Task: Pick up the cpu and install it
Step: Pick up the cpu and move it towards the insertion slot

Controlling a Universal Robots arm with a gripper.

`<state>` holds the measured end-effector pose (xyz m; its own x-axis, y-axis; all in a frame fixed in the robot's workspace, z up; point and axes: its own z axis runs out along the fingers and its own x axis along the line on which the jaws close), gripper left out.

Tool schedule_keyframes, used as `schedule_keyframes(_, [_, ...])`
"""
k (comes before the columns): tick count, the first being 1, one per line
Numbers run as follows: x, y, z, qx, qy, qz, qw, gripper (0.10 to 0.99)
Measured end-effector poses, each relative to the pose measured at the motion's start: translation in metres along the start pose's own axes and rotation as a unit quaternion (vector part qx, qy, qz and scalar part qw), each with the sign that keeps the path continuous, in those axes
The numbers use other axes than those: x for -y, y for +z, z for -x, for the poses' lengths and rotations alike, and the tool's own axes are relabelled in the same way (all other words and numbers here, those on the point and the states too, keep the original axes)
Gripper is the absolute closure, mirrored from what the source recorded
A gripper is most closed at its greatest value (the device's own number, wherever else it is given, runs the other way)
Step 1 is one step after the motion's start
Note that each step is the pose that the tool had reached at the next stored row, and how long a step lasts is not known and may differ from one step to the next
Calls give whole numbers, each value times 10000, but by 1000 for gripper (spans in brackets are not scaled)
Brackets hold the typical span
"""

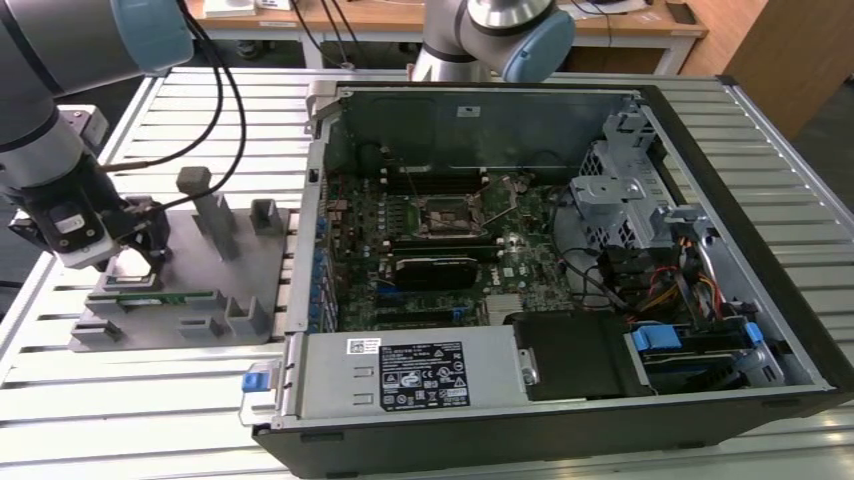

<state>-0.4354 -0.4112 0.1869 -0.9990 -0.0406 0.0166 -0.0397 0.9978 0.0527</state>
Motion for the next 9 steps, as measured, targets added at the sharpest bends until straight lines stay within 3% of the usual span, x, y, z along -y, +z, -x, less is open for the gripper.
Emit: schedule_keyframes(9, [-8, 26, 11, 5, 66, 6, 10000, 424])
